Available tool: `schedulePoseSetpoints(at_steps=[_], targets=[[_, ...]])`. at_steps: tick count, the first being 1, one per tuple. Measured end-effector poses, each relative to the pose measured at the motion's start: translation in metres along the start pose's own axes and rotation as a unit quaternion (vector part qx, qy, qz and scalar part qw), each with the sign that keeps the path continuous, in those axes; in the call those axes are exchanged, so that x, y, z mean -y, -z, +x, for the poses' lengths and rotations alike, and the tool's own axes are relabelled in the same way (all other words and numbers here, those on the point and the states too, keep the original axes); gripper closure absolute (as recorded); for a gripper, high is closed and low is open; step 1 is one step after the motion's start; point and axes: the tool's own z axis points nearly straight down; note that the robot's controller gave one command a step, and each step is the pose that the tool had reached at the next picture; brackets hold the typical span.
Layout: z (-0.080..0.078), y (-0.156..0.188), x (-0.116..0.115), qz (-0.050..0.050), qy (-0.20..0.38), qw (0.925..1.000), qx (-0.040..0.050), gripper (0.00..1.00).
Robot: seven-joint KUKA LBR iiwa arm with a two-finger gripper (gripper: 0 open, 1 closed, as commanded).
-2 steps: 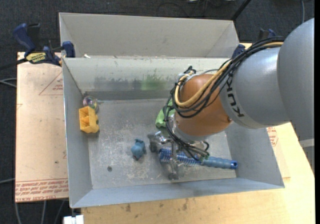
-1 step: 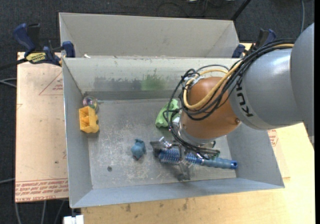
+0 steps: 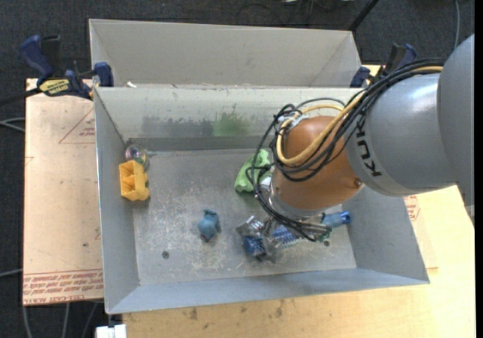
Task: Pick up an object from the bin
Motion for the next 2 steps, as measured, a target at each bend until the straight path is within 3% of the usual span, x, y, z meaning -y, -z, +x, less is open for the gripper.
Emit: schedulePoseSetpoints(at_steps=[1,2], targets=[[-0.0008,0.0252,-0.0005,0.001,-0.002,1.0,0.0013,1.0],[-0.001,0.0285,-0.0008,0.0,-0.003,1.0,0.0007,1.0]])
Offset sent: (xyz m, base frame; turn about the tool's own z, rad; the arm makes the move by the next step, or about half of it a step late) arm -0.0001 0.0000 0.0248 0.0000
